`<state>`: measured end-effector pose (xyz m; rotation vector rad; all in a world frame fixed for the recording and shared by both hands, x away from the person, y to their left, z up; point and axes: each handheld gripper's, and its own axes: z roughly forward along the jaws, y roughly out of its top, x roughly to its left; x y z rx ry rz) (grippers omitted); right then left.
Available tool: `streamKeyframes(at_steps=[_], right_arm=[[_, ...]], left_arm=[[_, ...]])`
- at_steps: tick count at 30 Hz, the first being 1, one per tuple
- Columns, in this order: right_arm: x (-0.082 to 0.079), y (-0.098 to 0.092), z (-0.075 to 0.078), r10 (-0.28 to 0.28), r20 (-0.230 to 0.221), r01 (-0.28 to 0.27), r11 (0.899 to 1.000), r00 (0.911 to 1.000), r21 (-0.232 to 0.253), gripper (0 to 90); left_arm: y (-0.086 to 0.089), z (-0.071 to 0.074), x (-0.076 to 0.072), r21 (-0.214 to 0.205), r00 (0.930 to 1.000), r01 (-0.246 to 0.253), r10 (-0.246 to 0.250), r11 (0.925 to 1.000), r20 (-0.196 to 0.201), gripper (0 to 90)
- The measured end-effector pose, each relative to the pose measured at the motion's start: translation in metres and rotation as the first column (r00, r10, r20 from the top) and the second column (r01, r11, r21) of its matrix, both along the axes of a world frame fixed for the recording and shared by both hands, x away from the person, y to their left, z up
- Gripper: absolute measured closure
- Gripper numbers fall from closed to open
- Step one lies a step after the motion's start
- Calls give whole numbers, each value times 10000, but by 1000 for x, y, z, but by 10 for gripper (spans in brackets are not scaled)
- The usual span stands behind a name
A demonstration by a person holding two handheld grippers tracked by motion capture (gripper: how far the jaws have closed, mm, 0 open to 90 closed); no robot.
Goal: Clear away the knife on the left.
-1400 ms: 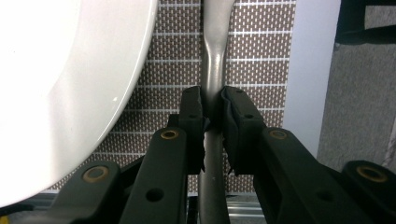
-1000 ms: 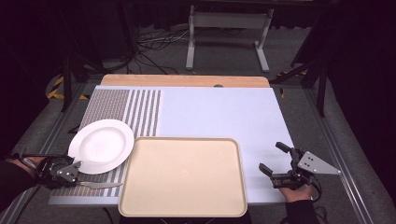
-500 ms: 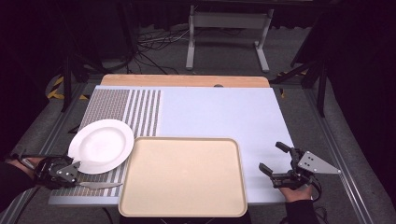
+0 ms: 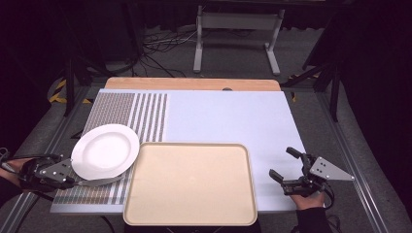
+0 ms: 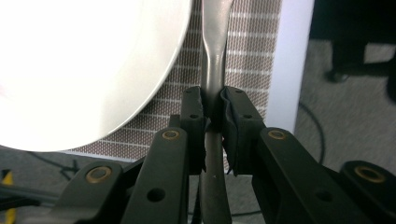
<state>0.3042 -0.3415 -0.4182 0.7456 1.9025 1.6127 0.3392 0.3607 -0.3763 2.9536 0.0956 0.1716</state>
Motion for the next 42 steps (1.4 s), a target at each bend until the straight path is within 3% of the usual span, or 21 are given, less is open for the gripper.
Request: streamKeyframes(at_steps=[3, 8, 10, 11, 12, 14, 16, 19, 20, 23, 26, 28, 30, 36, 37, 38, 40, 41, 42], right_arm=[[0, -1, 0, -17, 14, 17, 10000, 10000, 3, 14], [0, -1, 1, -6, 20, 6, 10000, 10000, 28, 14], [1, -1, 1, -5, 32, 5, 10000, 10000, 5, 14], [1, -1, 1, -5, 32, 5, 10000, 10000, 5, 14], [1, -1, 1, 0, 37, 0, 10000, 10000, 37, 14], [0, -1, 1, -37, -6, 37, 10000, 10000, 52, 14], [1, -2, 1, -47, 9, 47, 10000, 10000, 39, 14], [1, -2, 0, -58, -23, 59, 10000, 10000, 60, 14], [1, -2, 0, -41, -12, 41, 9999, 10000, 91, 14], [1, -2, 0, -53, -23, 54, 9999, 10000, 99, 14], [2, -3, 0, -69, -38, 70, 9999, 10000, 91, 14], [2, -3, 0, -98, -69, 98, 9999, 9999, 68, 14], [1, -3, 0, -91, -64, 91, 9999, 9999, 79, 14], [1, -4, 1, -134, -61, 134, 9999, 9999, 81, 14], [1, -4, 0, -149, -59, 150, 9998, 9999, 136, 14], [1, -5, 0, -134, -40, 135, 9999, 9999, 94, 14], [1, -5, 0, -156, -54, 157, 9998, 9999, 136, 14], [1, -5, 0, -158, -54, 158, 9998, 9999, 136, 14], [1, -5, 0, -165, -59, 166, 9998, 9998, 117, 14]], left_arm=[[-3, 7, -1, -751, 9996, -278, 277, 9968, -30, 797], [-9, 15, -1, -1432, 9971, -760, 755, 9868, -94, 797], [-12, 21, -1, -1819, 9949, -1012, 988, 9781, -221, 797], [-12, 21, -1, -1819, 9949, -1012, 988, 9781, -221, 797], [-14, 24, 0, -2032, 9925, -1217, 1167, 9716, -364, 797], [-16, 27, 2, -2078, 9857, -1669, 1579, 9638, -594, 797], [-19, 32, 4, -2158, 9732, -2288, 2175, 9492, -750, 797], [-22, 37, 7, -2492, 9541, -2984, 2810, 9214, -1034, 797], [-23, 38, 7, -2585, 9518, -3058, 2874, 9164, -1071, 797], [-29, 43, 7, -3059, 9403, -3394, 3117, 8895, -1369, 797], [-36, 48, 9, -3369, 9208, -3883, 3460, 8577, -1803, 796], [-43, 49, 9, -3523, 9122, -4082, 3615, 8422, -1928, 796], [-50, 49, 9, -3619, 9085, -4168, 3689, 8338, -1964, 796], [-68, 46, 10, -3773, 9048, -4224, 3586, 8241, -2297, 796], [-74, 46, 10, -3872, 8978, -4371, 3681, 8118, -2418, 796], [-74, 46, 10, -3872, 8978, -4371, 3681, 8118, -2418, 796], [-79, 44, 12, -3982, 8852, -4609, 3789, 7931, -2698, 796], [-84, 43, 12, -4020, 8753, -4792, 3906, 7803, -2851, 796], [-87, 43, 13, -3970, 8710, -4840, 3854, 7799, -3047, 796]])
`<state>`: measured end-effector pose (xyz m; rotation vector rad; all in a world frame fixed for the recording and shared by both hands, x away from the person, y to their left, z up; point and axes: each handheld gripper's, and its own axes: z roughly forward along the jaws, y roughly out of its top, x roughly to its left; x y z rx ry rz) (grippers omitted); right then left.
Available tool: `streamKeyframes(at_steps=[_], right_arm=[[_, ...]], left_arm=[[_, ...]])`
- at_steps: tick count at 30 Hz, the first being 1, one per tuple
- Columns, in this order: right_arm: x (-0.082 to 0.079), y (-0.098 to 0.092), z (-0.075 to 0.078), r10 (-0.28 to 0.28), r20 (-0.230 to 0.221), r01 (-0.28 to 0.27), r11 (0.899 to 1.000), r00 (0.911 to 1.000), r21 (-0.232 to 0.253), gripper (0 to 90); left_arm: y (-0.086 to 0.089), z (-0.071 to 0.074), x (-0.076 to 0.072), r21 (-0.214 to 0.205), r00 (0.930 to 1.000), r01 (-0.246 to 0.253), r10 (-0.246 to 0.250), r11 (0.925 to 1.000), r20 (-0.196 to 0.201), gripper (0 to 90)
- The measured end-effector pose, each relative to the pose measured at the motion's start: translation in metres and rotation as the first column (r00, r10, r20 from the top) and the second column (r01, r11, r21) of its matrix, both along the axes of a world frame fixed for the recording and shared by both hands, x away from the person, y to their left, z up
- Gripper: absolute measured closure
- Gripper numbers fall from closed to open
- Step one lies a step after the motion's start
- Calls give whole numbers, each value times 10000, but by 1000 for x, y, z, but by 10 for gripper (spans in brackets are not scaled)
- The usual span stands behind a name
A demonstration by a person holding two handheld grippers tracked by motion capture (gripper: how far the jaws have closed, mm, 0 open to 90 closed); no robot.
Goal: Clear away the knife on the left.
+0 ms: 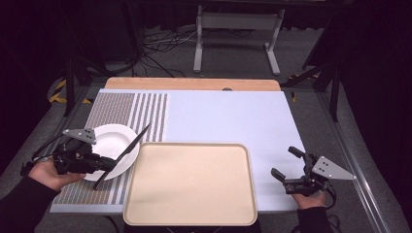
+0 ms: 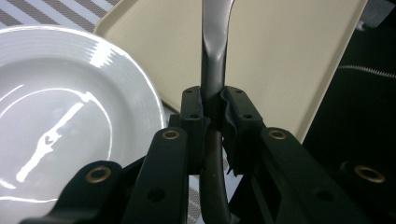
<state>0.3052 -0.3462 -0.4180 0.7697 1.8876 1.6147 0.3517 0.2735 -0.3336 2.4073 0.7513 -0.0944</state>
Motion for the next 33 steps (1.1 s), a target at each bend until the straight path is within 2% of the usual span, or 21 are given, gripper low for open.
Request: streamKeyframes(at_steps=[4, 8, 14, 16, 19, 22, 24, 26, 27, 33], right_arm=[[0, 0, 0, 30, 23, -30, 10000, 10000, -90, 14], [0, 0, 1, 65, 80, -65, 10000, 9999, -54, 14], [0, -2, 1, 60, 80, -59, 10000, 10000, -74, 14], [1, -2, 1, 42, 59, -42, 10000, 10000, -41, 14], [3, 0, 1, 67, 93, -67, 10000, 9999, -33, 14], [5, 1, 1, 136, 58, -136, 9999, 9999, -86, 14], [5, 2, 1, 144, 38, -144, 9999, 9999, -61, 14], [5, 1, 1, 154, 59, -154, 9999, 9999, -66, 14], [5, 1, 1, 139, 42, -138, 9999, 9999, -63, 14], [3, -1, 1, 100, 67, -100, 9999, 9999, -4, 14]], left_arm=[[-16, -2, 0, -170, 9990, -354, 350, 9992, -271, 796], [-27, -8, 3, -31, 9971, -637, 635, 9980, -430, 796], [-41, -14, 3, 120, 9958, -847, 850, 9963, -340, 796], [-46, -17, 3, 53, 9944, -952, 953, 9954, -467, 796], [-52, -19, 3, 104, 9943, -950, 954, 9954, -468, 796], [-59, -22, 3, 196, 9962, -737, 745, 9971, -447, 796], [-63, -24, 3, 179, 9934, -806, 818, 9966, -808, 796], [-66, -26, 4, 96, 9915, -818, 824, 9966, -1006, 796], [-69, -28, 4, 150, 9922, -739, 750, 9972, -992, 796], [-78, -39, 2, 246, 9815, -1182, 1205, 9927, -1486, 796]])
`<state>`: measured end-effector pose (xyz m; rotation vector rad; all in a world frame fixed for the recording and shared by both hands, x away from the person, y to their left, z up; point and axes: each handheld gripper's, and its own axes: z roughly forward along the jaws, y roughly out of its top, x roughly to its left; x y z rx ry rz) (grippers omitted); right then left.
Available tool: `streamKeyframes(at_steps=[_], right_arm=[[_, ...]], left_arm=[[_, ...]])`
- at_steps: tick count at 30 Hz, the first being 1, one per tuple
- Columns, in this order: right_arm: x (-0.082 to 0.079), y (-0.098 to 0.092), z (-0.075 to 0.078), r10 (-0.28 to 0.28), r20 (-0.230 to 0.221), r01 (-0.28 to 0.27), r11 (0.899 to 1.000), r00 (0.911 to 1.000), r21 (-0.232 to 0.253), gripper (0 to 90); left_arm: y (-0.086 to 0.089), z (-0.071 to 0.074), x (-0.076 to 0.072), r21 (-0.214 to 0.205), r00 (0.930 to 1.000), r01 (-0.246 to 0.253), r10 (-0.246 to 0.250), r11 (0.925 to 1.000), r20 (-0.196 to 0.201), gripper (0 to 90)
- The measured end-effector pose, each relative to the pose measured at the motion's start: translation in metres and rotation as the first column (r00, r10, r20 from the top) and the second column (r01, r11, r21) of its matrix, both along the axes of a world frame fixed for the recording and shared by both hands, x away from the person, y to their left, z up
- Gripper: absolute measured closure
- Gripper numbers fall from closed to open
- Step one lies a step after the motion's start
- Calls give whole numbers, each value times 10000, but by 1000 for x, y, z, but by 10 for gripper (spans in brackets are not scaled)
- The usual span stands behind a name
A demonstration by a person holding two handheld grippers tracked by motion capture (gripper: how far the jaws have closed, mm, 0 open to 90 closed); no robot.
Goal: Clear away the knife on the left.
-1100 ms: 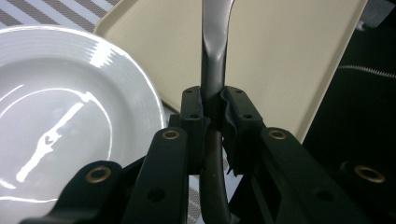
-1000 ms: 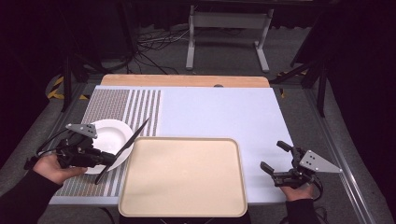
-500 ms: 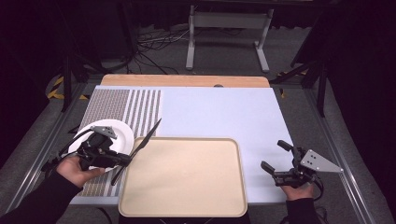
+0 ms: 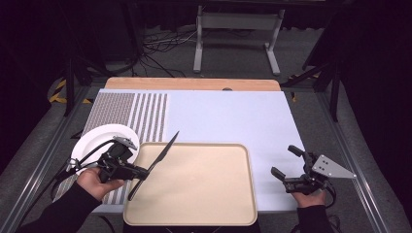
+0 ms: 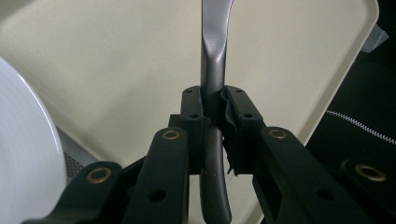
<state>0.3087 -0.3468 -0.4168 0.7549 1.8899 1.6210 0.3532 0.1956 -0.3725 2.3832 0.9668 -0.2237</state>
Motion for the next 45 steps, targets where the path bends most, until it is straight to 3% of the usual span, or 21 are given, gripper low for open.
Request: streamKeyframes(at_steps=[4, 13, 15, 22, 30, 32, 41, 45], right_arm=[[0, 0, 1, 32, -8, -32, 10000, 10000, -32, 14], [0, 0, 0, 50, -23, -50, 10000, 10000, 17, 14], [0, 0, 1, 24, -63, -23, 10000, 10000, 71, 14], [-1, 0, 1, 33, -35, -32, 10000, 10000, 86, 14], [0, -1, 0, 44, -85, -43, 9999, 10000, 108, 14], [0, -1, 0, 61, -101, -60, 9999, 9999, 106, 14], [0, -1, 0, 83, -89, -82, 9999, 9999, 146, 14], [0, 0, 0, 97, -85, -96, 9999, 9999, 140, 14]], left_arm=[[-5, -8, 1, 94, 9986, -295, 299, 9995, -443, 796], [-11, -20, 1, 546, 9953, -639, 676, 9965, -689, 795], [-11, -22, -1, 447, 9934, -614, 654, 9971, -944, 795], [-9, -30, -3, 781, 9892, -727, 819, 9943, -1217, 795], [-10, -38, -2, 955, 9854, -601, 743, 9936, -1530, 795], [-10, -40, -1, 962, 9817, -627, 787, 9934, -1732, 795], [-14, -48, -1, 1254, 9793, -200, 448, 9919, -1976, 794], [-14, -51, -1, 1299, 9776, -266, 529, 9912, -2037, 794]])
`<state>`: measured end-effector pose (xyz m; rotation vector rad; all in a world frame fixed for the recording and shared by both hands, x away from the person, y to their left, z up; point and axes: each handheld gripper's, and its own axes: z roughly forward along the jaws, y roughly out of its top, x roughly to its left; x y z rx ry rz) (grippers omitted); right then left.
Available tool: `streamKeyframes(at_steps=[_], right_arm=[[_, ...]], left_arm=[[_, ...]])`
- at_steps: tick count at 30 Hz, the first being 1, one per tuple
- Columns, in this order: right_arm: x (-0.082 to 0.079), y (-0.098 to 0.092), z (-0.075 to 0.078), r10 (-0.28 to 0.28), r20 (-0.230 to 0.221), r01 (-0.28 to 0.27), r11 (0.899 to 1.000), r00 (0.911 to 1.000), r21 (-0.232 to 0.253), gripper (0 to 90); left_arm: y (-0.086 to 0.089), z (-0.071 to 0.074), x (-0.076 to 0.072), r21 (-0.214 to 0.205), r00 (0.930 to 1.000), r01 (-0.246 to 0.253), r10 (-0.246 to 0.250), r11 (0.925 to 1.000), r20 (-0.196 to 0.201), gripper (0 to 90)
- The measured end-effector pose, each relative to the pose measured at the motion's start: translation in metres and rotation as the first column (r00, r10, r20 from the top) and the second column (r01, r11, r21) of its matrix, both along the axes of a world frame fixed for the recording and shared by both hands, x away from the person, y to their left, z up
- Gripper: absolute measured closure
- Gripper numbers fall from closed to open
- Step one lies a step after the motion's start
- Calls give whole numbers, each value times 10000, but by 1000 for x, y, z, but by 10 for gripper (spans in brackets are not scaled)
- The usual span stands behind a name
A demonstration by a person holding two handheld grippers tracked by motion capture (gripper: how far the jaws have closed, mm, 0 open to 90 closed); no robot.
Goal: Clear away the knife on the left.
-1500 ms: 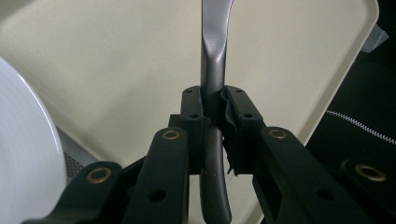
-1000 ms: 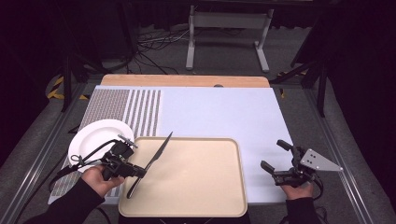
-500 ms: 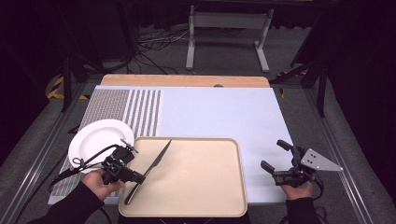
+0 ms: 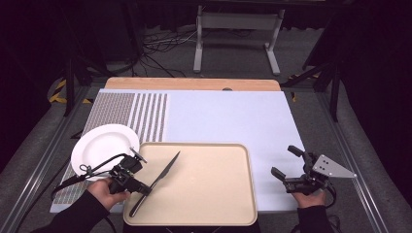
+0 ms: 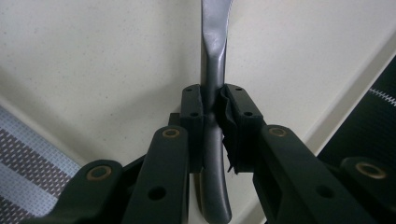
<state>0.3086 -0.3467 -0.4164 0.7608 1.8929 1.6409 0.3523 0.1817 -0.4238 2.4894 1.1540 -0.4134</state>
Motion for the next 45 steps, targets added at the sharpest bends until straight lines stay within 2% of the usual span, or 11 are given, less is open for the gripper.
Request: streamKeyframes(at_steps=[18, 19, 21, 26, 29, 31, 35, 40, 41, 43, 45], right_arm=[[0, 0, 0, 20, 10, -20, 10000, 10000, 8, 14], [0, 0, 0, 26, 12, -26, 10000, 10000, 5, 14], [0, 0, 0, 23, 5, -23, 10000, 10000, 7, 14], [0, 0, 0, 27, 15, -27, 10000, 10000, -2, 14], [0, 0, 0, 31, -3, -31, 10000, 10000, 8, 14], [0, 0, 0, 28, 8, -28, 10000, 10000, -35, 14], [0, 0, 0, 16, 9, -16, 10000, 10000, -36, 14], [1, 0, -1, 21, -43, -21, 10000, 10000, -63, 14], [1, 0, -1, 21, -43, -21, 10000, 10000, -63, 14], [1, 0, -1, 8, -56, -9, 10000, 10000, -62, 14], [1, 0, -1, 16, -68, -16, 10000, 10000, -51, 14]], left_arm=[[-1, -4, 2, 412, 9999, 59, -53, 9991, -138, 790], [0, -2, 2, 473, 10000, 84, -83, 9988, -25, 876], [2, 3, 2, 284, 9999, 29, -32, 9996, 134, 871], [4, 14, 3, -227, 9966, 105, -86, 9997, 819, 655], [4, 24, 3, -966, 9893, 391, -249, 9946, 1440, 609], [3, 30, 3, -1228, 9763, 675, -402, 9901, 2128, 691], [1, 36, 7, -1713, 9613, 761, -267, 9823, 2742, 889], [-5, 35, 14, -2349, 9421, 790, 45, 9688, 3353, 900], [-5, 35, 14, -2349, 9421, 790, 45, 9688, 3353, 900], [-14, 35, 15, -2111, 9281, 1000, -146, 9723, 3720, 900], [-20, 35, 14, -2300, 9206, 1287, -301, 9646, 3893, 900]])
